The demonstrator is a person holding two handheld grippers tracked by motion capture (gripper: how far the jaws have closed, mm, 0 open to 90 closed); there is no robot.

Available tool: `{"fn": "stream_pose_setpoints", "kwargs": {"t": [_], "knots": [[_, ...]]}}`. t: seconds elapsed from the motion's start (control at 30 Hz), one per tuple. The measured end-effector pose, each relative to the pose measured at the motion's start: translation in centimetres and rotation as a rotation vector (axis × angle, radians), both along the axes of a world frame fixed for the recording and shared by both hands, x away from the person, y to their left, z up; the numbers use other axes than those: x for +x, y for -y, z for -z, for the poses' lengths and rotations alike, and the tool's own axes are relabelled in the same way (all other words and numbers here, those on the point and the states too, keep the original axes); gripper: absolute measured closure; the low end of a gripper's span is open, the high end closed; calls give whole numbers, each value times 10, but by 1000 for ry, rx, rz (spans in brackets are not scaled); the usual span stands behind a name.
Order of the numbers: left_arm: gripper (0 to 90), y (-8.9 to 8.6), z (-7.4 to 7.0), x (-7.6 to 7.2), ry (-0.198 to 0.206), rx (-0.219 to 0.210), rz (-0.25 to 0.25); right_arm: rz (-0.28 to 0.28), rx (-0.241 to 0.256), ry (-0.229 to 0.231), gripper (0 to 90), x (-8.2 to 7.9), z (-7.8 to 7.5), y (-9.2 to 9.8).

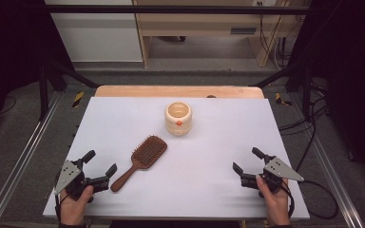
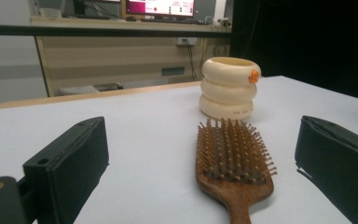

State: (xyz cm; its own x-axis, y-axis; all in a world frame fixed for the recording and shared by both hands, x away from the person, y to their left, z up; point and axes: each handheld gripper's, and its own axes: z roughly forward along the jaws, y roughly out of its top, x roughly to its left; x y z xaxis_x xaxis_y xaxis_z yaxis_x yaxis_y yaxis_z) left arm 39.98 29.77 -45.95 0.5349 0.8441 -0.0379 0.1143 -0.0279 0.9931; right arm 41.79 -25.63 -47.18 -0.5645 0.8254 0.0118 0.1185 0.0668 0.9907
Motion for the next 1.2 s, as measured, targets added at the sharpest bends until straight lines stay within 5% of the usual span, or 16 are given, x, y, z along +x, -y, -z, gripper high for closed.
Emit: {"fn": "stream_pose_setpoints", "kwargs": {"t": [0.23,0.47,0.6,0.73,1.0,1.2], "knots": [[28,5,1,0,-36,29,22,8,-1,5,65,0,-1,1],[38,18,0,-7,-98,134,20,10,-5,7,65,-1,0,0],[46,32,-2,-9,-176,152,40,10,-5,6,65,0,0,0],[46,43,-6,-11,-209,190,59,5,-4,6,64,0,-1,-1],[48,60,-22,-9,-283,289,87,2,-7,21,61,0,-3,-2],[55,68,-44,-8,-333,305,125,-6,-2,18,57,-1,-2,-5]]}}
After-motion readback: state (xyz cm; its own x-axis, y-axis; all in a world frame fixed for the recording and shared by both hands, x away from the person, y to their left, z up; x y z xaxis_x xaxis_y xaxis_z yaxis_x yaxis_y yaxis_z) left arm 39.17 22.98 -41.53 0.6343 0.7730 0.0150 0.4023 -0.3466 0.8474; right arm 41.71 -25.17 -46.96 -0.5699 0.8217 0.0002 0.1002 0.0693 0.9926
